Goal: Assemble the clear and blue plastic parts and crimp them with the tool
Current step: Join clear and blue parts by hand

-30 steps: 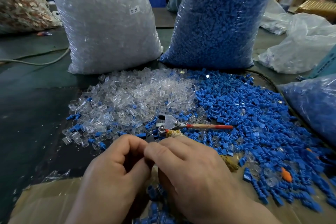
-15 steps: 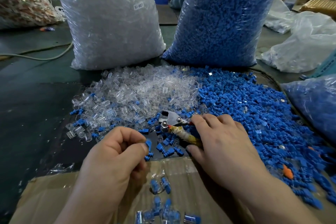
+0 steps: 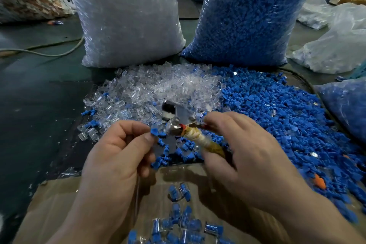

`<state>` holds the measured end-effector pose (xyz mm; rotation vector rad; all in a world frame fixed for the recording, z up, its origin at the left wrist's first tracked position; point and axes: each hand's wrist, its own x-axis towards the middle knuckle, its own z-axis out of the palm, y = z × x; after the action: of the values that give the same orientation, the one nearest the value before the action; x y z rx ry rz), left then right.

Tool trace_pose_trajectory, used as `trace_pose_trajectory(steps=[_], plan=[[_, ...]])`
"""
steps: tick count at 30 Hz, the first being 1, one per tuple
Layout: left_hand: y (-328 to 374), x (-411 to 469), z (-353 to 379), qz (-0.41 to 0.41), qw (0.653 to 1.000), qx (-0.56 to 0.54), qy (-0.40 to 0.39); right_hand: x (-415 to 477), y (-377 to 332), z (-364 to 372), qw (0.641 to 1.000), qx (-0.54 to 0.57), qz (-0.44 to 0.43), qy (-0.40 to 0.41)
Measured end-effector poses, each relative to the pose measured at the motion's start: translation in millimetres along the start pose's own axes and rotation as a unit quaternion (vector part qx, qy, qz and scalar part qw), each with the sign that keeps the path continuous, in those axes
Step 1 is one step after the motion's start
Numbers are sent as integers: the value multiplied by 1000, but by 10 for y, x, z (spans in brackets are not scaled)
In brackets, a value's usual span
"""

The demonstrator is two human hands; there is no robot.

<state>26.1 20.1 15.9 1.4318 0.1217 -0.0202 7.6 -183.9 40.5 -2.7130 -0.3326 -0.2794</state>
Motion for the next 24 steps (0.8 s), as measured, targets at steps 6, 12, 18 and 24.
trace_pose_trajectory(steps=[6, 12, 18, 24], plan=[[7, -11, 26, 34, 999, -7, 1, -17, -40, 12, 998, 10, -34, -42], [-26, -8, 24, 69, 998, -12, -2, -17, -5, 15, 998, 11, -35, -40], [-36, -9, 25, 90, 996, -8, -3, -23, 21, 1, 998, 9, -46, -50], [-72, -6, 8, 120, 993, 5, 9, -25, 21, -9, 997, 30, -52, -50]])
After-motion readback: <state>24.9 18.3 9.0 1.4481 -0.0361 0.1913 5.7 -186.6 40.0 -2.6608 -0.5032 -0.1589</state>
